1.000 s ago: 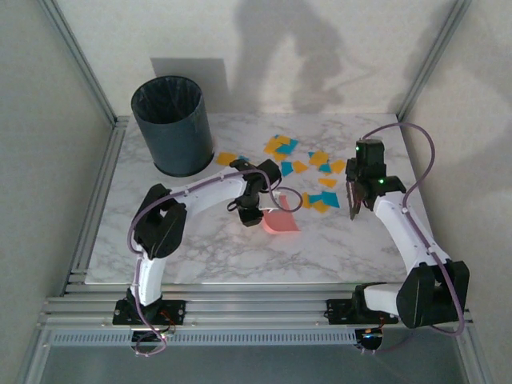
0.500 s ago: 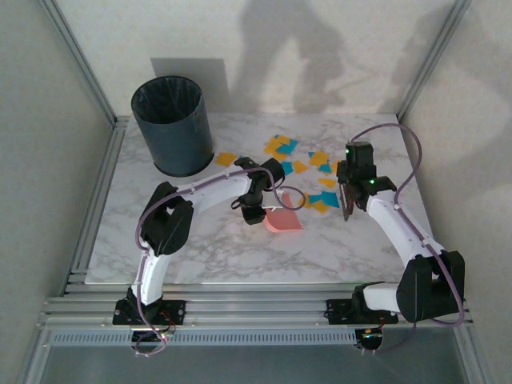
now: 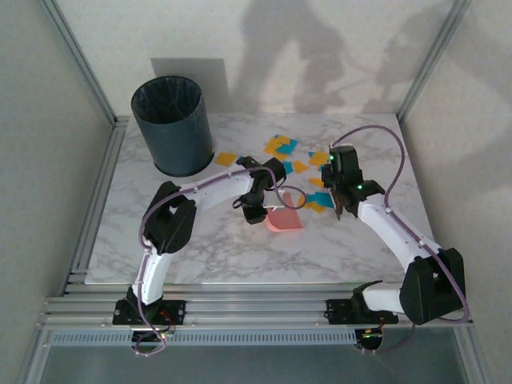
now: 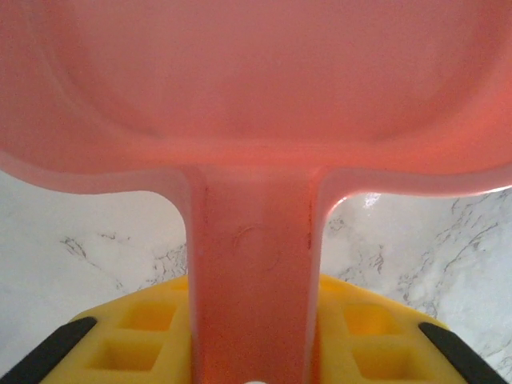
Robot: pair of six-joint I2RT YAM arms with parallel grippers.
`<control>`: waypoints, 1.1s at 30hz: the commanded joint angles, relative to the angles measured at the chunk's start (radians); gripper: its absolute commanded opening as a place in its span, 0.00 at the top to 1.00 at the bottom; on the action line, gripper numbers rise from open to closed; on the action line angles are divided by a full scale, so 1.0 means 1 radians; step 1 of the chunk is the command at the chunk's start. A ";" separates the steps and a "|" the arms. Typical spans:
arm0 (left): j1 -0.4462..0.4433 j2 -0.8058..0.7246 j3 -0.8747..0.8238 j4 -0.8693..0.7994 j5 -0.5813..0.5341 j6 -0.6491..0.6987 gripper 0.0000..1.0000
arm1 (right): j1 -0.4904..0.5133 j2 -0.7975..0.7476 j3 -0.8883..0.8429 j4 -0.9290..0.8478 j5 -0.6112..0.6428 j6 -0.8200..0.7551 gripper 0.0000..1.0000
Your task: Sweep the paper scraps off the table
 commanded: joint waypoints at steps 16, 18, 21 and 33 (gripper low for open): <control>-0.003 0.040 0.042 -0.071 -0.018 -0.014 1.00 | 0.093 -0.087 -0.031 -0.068 -0.216 0.054 1.00; -0.003 0.040 0.041 -0.072 -0.020 -0.013 1.00 | 0.093 -0.104 -0.030 -0.070 -0.224 0.060 1.00; -0.003 0.040 0.038 -0.071 -0.019 -0.014 1.00 | 0.093 -0.120 -0.024 -0.081 -0.203 0.063 1.00; -0.003 0.022 0.008 -0.059 -0.026 -0.011 1.00 | 0.093 -0.141 -0.025 -0.082 -0.013 0.155 1.00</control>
